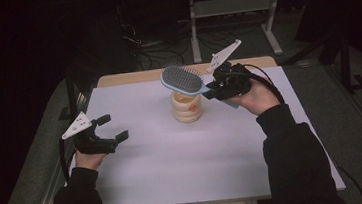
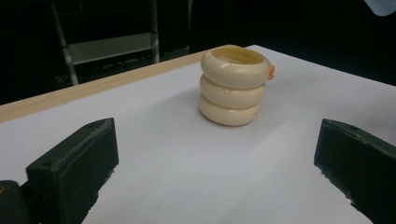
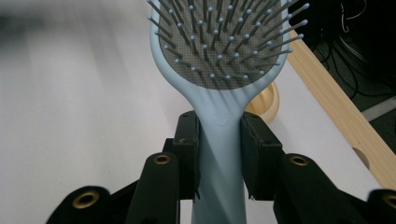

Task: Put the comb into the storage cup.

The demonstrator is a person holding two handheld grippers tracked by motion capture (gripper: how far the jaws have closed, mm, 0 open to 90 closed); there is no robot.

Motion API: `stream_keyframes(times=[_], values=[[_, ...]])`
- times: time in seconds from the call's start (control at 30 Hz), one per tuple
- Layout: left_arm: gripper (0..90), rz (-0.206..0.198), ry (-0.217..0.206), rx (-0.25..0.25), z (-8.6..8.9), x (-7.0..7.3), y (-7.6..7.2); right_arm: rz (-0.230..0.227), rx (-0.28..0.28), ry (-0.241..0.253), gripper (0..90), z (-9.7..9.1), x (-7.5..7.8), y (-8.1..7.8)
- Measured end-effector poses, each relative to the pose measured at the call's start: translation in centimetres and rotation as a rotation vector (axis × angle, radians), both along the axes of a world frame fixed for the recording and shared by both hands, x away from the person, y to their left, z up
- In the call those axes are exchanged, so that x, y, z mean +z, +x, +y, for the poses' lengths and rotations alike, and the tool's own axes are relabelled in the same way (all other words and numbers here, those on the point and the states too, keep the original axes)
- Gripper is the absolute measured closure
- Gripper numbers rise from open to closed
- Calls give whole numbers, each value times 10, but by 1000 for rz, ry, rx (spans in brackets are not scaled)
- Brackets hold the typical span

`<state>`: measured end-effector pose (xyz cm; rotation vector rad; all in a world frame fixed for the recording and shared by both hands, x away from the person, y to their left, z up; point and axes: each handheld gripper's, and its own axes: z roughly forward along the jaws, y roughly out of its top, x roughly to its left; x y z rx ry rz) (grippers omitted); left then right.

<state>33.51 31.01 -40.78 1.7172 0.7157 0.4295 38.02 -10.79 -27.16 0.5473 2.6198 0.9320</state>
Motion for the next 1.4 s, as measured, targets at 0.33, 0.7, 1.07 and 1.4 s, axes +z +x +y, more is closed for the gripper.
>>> stream_keyframes(times=[0.33, 0.7, 1.07, 1.4], values=[[0, -3, 12, -27, -7, 19, 7, -23, 11, 2, 684, 11, 5, 1], [0, 23, -15, -62, -24, 42, 19, -35, 16, 13, 684, 19, 7, 2], [0, 39, -76, -95, -52, 59, 33, -38, 35, 21, 684, 31, 3, 4], [0, 84, -111, -89, -72, 71, 46, -28, 47, 33, 684, 44, -3, 7]])
